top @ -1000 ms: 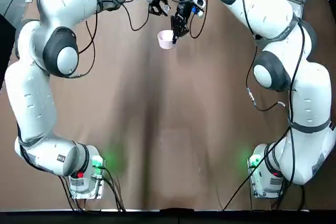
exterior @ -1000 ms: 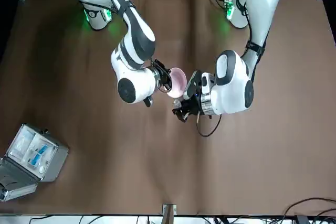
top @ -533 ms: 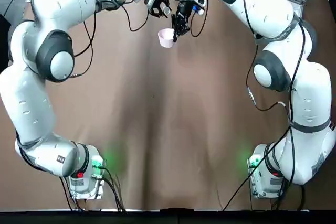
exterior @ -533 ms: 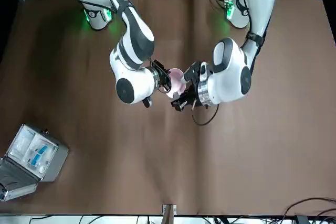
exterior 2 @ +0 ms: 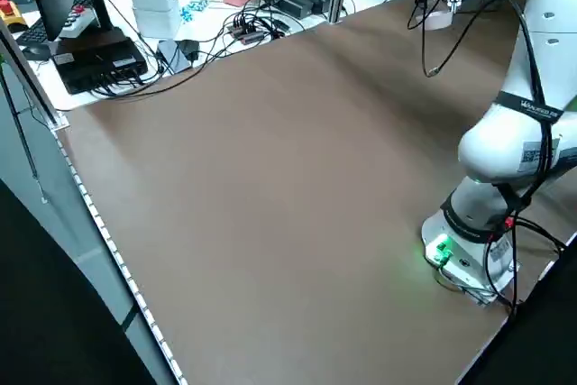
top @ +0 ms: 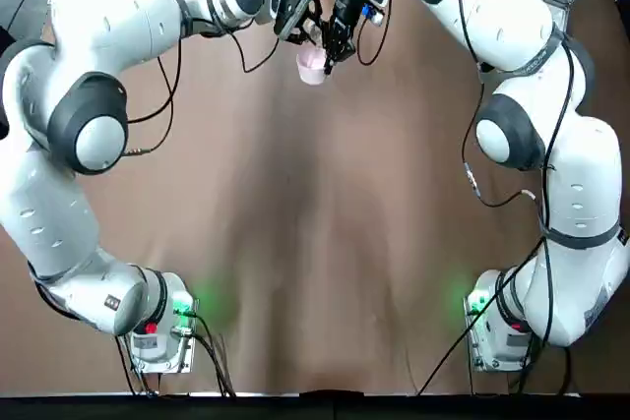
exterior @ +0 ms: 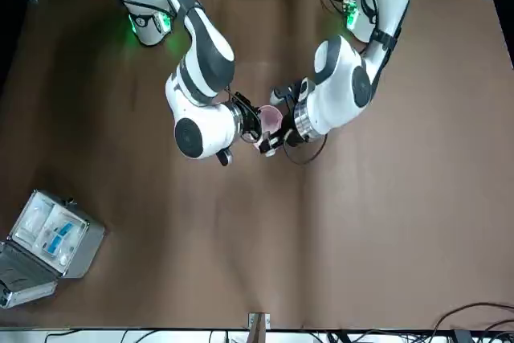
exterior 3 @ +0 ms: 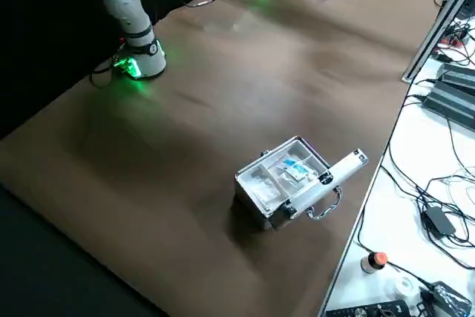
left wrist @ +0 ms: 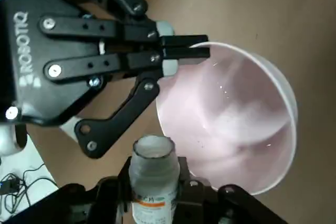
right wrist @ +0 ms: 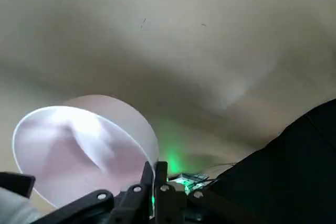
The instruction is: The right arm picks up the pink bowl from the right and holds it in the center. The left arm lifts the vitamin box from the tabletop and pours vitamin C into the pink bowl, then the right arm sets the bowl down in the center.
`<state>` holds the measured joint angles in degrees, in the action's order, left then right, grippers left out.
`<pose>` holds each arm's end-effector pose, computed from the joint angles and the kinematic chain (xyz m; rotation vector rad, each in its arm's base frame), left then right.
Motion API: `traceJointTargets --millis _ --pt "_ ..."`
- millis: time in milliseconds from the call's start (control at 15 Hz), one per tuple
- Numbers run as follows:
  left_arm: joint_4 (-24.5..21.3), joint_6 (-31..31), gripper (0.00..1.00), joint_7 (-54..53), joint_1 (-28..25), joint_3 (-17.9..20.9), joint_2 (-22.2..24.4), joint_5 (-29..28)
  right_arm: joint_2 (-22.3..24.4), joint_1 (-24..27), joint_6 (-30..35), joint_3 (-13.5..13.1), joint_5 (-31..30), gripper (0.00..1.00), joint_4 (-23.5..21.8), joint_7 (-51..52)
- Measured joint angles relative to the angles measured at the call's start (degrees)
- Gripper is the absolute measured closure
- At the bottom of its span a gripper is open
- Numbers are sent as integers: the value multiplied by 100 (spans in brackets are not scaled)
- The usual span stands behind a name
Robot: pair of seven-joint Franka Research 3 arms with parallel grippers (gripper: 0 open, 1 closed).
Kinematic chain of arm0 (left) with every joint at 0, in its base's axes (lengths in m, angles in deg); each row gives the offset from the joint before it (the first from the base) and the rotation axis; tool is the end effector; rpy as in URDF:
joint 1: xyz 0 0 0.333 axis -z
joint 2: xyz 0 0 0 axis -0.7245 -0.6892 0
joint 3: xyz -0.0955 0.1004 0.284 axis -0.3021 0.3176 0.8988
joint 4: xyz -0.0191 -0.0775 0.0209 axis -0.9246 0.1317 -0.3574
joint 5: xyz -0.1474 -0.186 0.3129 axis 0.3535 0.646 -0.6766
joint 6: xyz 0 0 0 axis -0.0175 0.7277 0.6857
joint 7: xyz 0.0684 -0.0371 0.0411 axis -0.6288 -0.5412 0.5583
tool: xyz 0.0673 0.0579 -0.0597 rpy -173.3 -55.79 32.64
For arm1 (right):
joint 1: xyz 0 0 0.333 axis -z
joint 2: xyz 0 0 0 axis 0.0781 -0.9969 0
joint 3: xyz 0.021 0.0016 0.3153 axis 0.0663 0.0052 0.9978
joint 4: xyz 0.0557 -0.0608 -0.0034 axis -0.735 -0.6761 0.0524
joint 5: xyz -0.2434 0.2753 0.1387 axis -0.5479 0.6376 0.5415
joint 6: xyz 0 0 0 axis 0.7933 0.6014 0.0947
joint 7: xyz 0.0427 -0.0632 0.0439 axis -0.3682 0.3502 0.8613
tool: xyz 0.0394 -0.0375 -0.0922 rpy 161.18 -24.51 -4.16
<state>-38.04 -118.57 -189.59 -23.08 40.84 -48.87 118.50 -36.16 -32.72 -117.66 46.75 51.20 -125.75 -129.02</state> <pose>0.5559 -0.4037 0.4012 0.7286 -2.7487 0.9194 0.5634 0.4565 0.3899 -2.4977 1.3419 1.0193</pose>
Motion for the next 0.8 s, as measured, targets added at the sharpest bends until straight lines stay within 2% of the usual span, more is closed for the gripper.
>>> traceJointTargets --millis 267,800 --pt "-437 -462 65 -127 89 -22 364 -395 0 0 3 -1 0 97 1 0" --pt "-679 -1212 65 -360 88 -84 479 -1000 0 5 5 -4 -1 97 1 0"
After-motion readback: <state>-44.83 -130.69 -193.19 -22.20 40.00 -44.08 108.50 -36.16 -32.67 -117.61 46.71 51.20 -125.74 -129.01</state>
